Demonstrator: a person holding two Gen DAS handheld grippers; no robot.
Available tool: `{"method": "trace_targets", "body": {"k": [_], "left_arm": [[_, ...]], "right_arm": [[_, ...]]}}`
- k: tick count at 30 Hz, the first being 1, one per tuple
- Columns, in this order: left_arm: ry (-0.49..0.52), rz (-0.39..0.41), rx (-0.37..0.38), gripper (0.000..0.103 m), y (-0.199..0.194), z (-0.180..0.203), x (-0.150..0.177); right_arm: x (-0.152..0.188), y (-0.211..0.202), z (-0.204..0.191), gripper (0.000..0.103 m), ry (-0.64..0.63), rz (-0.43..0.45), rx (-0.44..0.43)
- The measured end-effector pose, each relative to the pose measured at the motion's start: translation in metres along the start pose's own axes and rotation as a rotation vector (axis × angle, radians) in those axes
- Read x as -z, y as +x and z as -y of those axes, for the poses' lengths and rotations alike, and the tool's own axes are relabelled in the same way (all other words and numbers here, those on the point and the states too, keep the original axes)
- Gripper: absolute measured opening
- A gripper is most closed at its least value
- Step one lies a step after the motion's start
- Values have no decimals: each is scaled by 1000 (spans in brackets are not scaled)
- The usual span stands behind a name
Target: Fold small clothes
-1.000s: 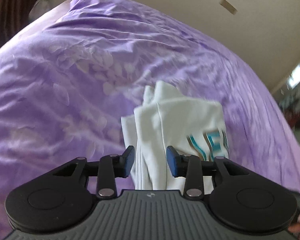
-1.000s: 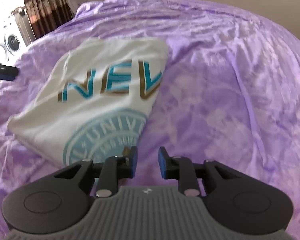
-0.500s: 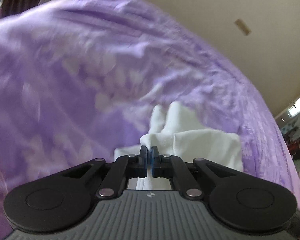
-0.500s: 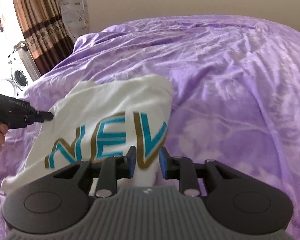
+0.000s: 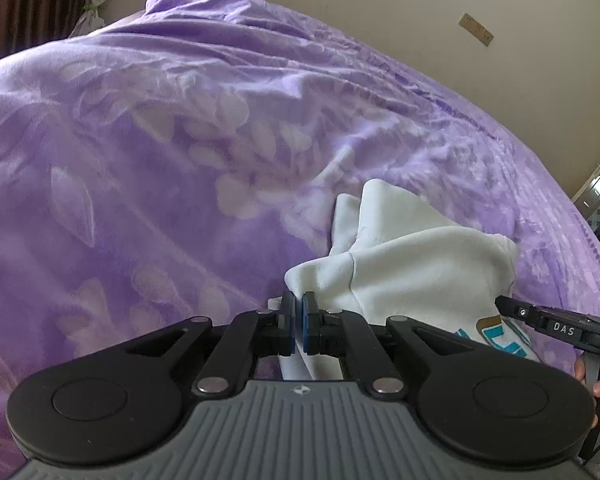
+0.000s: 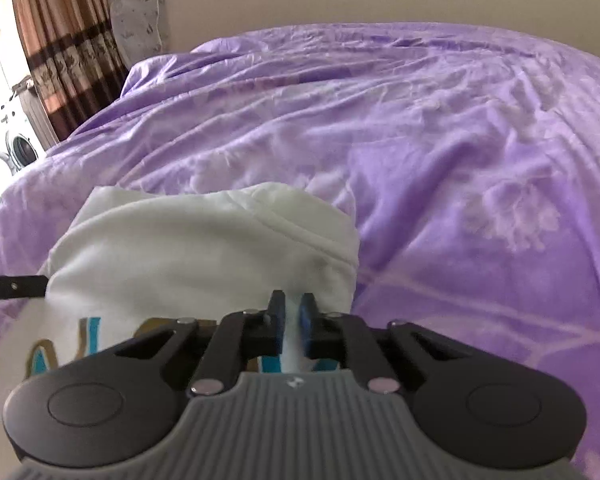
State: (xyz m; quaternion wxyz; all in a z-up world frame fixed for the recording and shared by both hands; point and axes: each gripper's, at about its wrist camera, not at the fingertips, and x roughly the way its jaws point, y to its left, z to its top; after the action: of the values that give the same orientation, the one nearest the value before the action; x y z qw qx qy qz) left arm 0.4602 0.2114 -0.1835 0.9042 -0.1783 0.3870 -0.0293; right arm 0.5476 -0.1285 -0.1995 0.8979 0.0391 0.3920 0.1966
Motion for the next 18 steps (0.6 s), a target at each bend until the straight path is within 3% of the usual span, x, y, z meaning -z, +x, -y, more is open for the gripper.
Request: {"method": "trace_targets", "body": {"k": [4, 6, 8, 10, 11, 13, 15, 17, 18], "left_arm": [[13, -5, -19, 3, -7, 1, 4], [37, -15, -38, 4, -9, 3, 4], [35, -22, -75, 4, -13, 2, 2], [44, -21, -126, 7, -19, 1, -3], [33, -25, -112, 8, -23, -2, -5], [-20, -28, -36, 26, -32, -8, -9], [-80, -5, 31, 54, -41, -14, -10], [-137, 16, 89, 67, -45, -18, -7], [-163, 17, 112, 68, -44, -20, -6]], "right_arm": [[0, -10, 2, 0, -4, 22, -18], [4, -24, 8, 6, 13, 35, -32], [6, -35, 13, 18, 27, 42, -20], [9, -46, 19, 18, 35, 46, -18], [12, -50, 23, 20, 41, 46, -22], [16, -57, 33, 30, 75, 40, -37], [20, -61, 45, 45, 151, 27, -71], [25, -64, 59, 51, 270, 15, -135], [27, -65, 64, 52, 320, 11, -163]]}}
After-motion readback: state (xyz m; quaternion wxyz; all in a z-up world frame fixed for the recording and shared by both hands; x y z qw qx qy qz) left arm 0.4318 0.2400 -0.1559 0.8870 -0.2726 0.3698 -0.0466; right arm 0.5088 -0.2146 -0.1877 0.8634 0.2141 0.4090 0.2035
